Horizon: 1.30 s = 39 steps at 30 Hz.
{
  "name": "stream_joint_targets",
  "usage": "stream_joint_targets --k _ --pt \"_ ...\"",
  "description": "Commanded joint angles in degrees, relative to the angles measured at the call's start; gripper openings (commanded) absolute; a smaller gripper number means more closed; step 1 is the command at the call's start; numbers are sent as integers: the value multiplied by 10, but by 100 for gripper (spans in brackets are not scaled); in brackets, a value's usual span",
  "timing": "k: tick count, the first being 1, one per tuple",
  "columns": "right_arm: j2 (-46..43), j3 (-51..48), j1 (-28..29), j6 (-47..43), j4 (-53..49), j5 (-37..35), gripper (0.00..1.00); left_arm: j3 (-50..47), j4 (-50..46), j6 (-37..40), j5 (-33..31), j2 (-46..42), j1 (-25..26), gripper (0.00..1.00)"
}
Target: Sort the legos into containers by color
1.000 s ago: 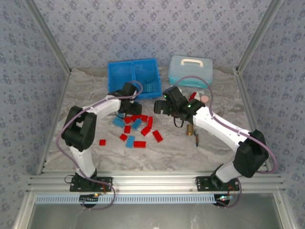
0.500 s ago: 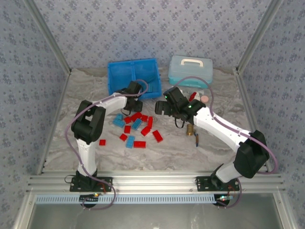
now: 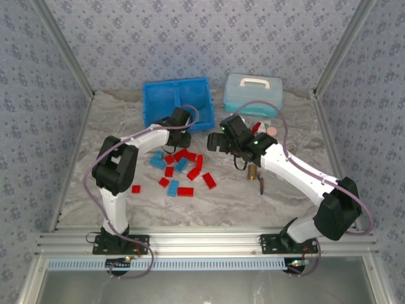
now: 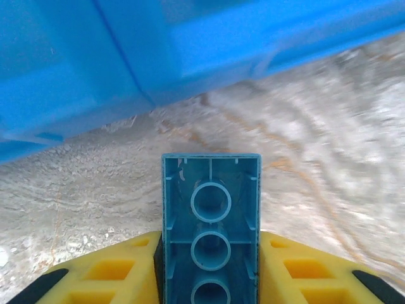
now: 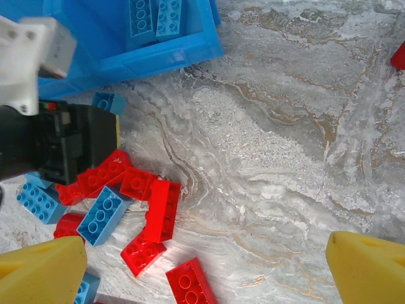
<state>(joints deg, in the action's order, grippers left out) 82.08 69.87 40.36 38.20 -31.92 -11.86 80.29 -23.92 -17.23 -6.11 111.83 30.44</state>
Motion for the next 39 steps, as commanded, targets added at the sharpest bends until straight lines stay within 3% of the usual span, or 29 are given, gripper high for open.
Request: stream_joint_targets --k 1,5,9,22,28,35,39 --pt "-21 -8 -3 13 -18 -17 100 31 -9 5 8 -76 12 37" --pt "-34 -10 -3 15 -18 -23 100 64 2 7 -8 -103 21 36" --pt "-43 -10 -3 14 -18 -33 100 117 27 7 -48 -74 20 36" --pt "-68 -10 -6 7 -46 -48 100 501 -80 -44 -41 240 -20 33" --pt "-71 -10 -11 5 -43 -50 100 614 -102 -7 -35 343 -20 35" --pt "-65 -9 -11 7 -39 -48 100 680 -131 -16 -39 378 -19 56" --pt "-65 -6 -10 7 -41 -48 100 680 -136 -13 -39 345 -16 58"
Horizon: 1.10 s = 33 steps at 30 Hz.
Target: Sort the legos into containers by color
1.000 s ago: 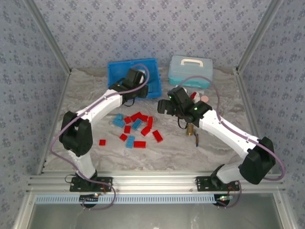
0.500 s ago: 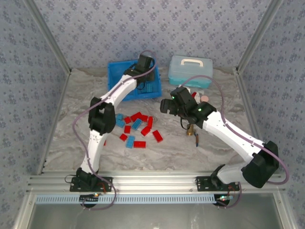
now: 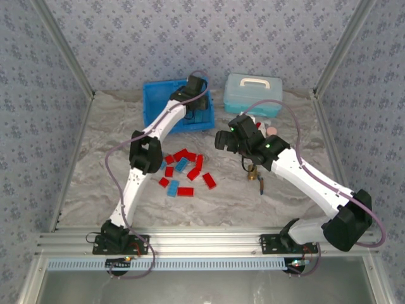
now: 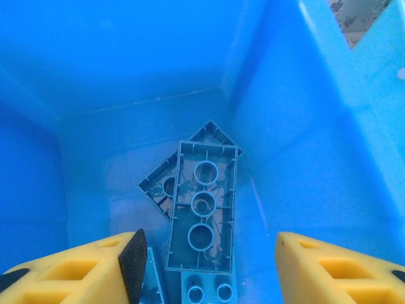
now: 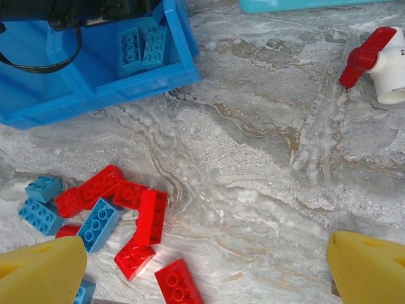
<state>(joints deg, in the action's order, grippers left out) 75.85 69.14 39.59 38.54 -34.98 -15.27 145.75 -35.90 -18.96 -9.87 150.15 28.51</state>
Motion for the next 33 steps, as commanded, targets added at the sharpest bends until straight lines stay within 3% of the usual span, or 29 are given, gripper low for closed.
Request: stream_joint_targets --k 1,6,13,19,26,33 --pt "-3 2 -3 3 -11 -14 100 25 -22 5 -1 -50 4 58" --pt "-4 1 -3 4 -13 -15 100 -37 -42 13 -4 -159 11 58" --pt "-10 -3 1 6 -7 -13 100 -402 52 42 31 -453 25 58" --pt "-14 -24 4 -8 21 -2 100 -626 8 92 98 -614 33 60" --pt "-10 -32 9 -6 31 5 100 -796 19 68 120 -650 50 65" --pt "-10 -32 14 1 16 4 100 -831 56 75 148 -584 53 71"
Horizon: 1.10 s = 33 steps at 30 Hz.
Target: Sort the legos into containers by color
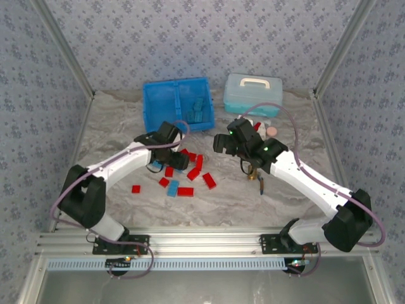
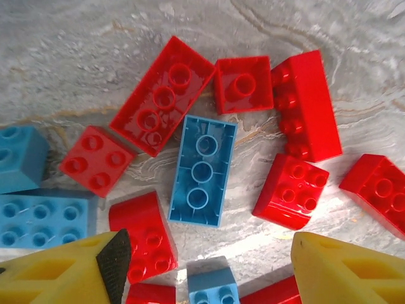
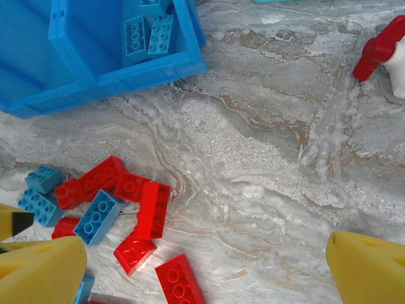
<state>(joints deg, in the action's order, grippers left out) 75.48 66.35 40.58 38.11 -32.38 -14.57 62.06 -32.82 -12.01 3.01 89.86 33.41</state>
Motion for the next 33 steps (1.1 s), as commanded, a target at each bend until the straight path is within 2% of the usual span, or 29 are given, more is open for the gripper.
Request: stream_joint_targets --k 1,14,18,24,28,33 --pt "-8 -4 5 6 -11 -5 100 7 25 10 17 32 5 71" --pt "2 6 5 5 -11 -11 100 22 43 38 -19 114 18 67" --pt "6 10 5 5 -13 -9 100 35 35 44 -36 140 24 61" --pt "6 10 5 5 -16 -13 100 44 35 40 -54 161 34 45" --pt "6 8 6 6 -18 -15 100 44 41 35 -56 149 39 36" --pt "5 10 4 6 -18 -20 100 54 35 31 -30 106 40 32"
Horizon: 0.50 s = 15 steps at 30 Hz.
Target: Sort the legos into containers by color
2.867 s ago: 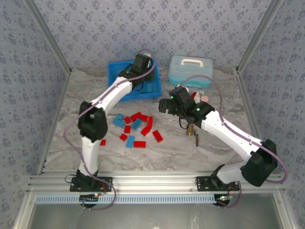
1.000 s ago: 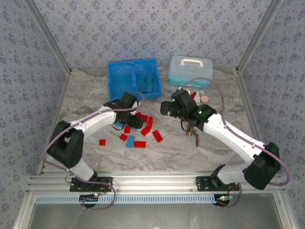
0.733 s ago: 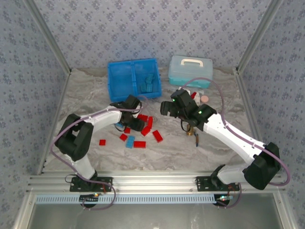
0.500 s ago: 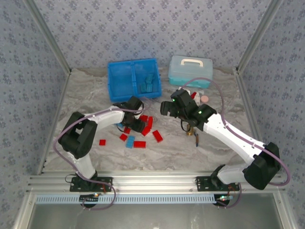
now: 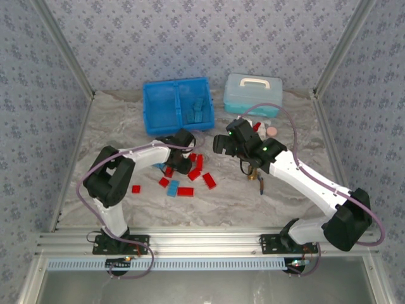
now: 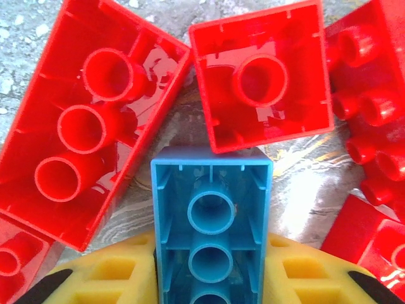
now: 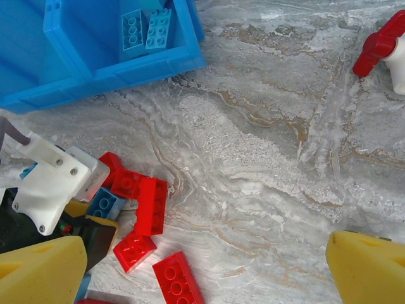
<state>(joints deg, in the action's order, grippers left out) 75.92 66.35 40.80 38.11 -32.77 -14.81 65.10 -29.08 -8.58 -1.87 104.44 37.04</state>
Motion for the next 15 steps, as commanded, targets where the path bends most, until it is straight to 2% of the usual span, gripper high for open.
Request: stream_joint_targets --k 1,8,15 --pt "1 9 2 6 -14 -19 100 28 -5 -5 23 -51 4 32" --pt "-5 9 1 8 -14 -26 100 115 -27 -2 -13 -98 2 32" --pt "-5 8 0 11 -14 -28 100 301 -38 -18 -44 8 -32 32"
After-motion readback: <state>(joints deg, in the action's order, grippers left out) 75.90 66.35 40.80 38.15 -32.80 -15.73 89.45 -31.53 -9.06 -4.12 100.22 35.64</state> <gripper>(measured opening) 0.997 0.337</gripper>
